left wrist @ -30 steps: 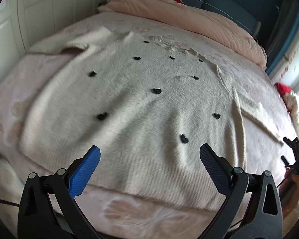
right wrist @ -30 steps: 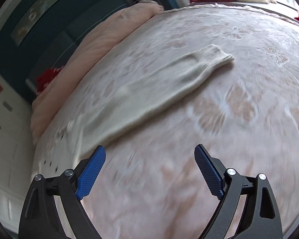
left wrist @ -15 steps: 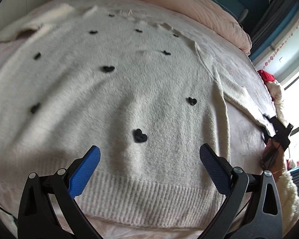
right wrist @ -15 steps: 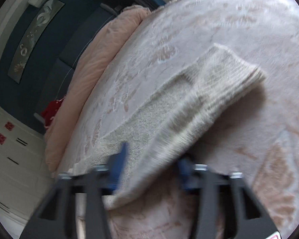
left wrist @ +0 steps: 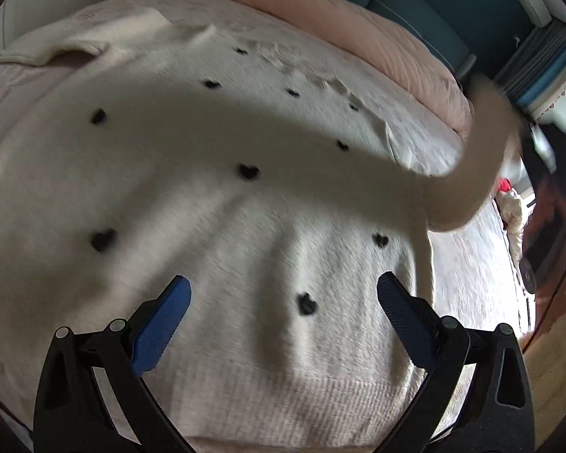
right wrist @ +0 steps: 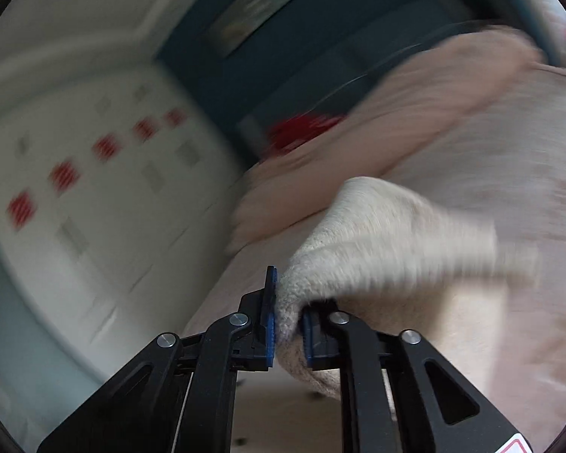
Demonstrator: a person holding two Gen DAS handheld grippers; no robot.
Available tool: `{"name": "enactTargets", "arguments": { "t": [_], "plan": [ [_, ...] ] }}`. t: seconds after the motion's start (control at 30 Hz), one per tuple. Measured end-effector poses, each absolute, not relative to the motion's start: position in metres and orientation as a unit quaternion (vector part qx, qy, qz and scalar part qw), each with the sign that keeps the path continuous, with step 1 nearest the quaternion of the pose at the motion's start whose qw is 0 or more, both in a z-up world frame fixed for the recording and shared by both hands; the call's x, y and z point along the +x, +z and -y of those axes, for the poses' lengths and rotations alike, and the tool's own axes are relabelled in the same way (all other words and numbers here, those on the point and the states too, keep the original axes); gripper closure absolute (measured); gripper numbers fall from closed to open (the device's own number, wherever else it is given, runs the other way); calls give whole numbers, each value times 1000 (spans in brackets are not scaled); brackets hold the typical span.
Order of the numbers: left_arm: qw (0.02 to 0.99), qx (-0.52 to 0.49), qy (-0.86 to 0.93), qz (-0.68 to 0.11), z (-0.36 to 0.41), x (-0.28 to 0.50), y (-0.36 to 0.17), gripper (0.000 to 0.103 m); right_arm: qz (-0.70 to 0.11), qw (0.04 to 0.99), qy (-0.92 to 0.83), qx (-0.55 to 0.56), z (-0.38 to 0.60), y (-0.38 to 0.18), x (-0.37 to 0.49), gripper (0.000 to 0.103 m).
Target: Fold small clothes
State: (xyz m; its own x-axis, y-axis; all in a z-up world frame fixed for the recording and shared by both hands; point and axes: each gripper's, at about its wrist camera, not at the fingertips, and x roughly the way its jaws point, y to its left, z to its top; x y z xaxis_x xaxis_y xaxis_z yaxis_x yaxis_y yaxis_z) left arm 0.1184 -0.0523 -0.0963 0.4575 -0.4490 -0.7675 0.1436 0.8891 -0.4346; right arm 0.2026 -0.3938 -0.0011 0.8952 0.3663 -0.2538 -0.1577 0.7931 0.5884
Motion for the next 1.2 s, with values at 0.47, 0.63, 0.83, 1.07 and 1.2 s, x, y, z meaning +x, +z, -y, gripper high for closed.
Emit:
{"name": "enactTargets", "arguments": {
  "t": [0.47, 0.63, 0.83, 1.07, 1.2],
  "plan": [
    [862, -198, -135, -447, -9, 226, -90, 5, -382, 920, -53, 74, 330, -112, 163, 53],
    [847, -247, -121, -456, 7, 291, -122, 5, -414, 906, -65, 51, 336, -142, 173, 47],
    [847, -268, -73, -453, 21, 337, -139, 8, -416, 900, -74, 101, 358, -155, 208, 93],
    [870, -237, -107, -419, 36, 350, -120, 94, -366, 906, -120, 176, 408, -152, 181, 94],
    [858, -220, -106, -451, 38, 348, -140, 93, -404, 891, -101, 179, 407, -164, 171, 66]
  ]
}}
